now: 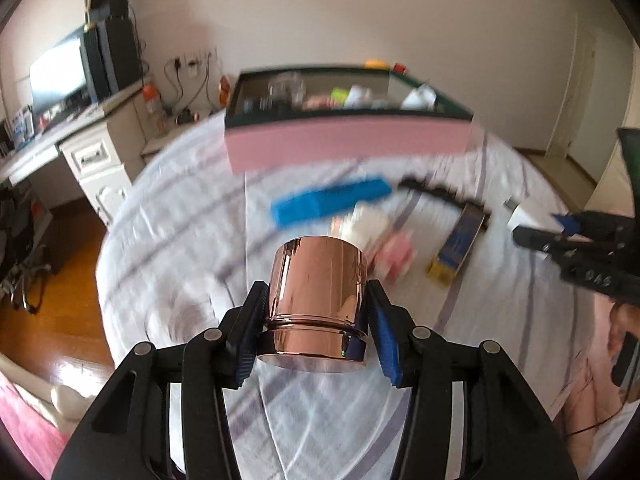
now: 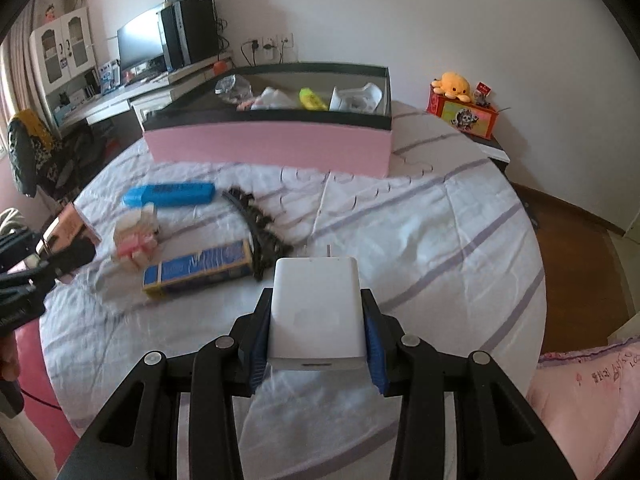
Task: Organize rigid objects
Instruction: 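Lift the copper cup and white power bank and carry both toward the pink box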
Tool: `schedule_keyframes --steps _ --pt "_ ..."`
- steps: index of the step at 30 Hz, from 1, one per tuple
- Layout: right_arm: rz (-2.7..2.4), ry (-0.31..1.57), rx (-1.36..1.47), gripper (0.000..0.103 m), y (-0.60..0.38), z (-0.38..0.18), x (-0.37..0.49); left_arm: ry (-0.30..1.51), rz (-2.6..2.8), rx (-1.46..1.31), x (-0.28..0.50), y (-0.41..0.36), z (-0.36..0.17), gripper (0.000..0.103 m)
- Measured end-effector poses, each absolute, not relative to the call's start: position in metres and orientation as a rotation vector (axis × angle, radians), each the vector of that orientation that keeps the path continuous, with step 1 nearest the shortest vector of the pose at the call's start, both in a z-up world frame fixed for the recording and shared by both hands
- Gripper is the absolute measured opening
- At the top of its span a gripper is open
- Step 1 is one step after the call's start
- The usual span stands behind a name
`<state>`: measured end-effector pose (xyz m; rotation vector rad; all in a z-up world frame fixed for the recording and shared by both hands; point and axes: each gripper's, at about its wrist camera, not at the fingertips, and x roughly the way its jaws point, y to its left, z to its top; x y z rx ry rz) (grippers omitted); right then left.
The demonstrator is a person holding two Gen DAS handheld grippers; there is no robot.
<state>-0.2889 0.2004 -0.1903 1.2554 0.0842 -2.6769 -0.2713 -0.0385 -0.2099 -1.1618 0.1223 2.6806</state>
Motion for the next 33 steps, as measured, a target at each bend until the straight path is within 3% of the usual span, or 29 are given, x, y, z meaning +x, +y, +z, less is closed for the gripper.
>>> schedule_keyframes --steps 9,17,33 --pt "-2.701 0.088 1.250 0.041 0.199 -0.198 -0.290 0.087 2.701 -1.148 -0.276 -0.039 -0.220 0.048" --pt "-2.714 0.037 1.184 0.041 0.199 -0.184 -0.283 0.071 2.751 -1.070 -0.268 -0.044 -0.196 0.047" --pt "-2.771 0.115 0.769 0.041 0.171 -0.068 -0.218 0.141 2.966 -0.698 -0.201 -0.051 -0.088 0.047"
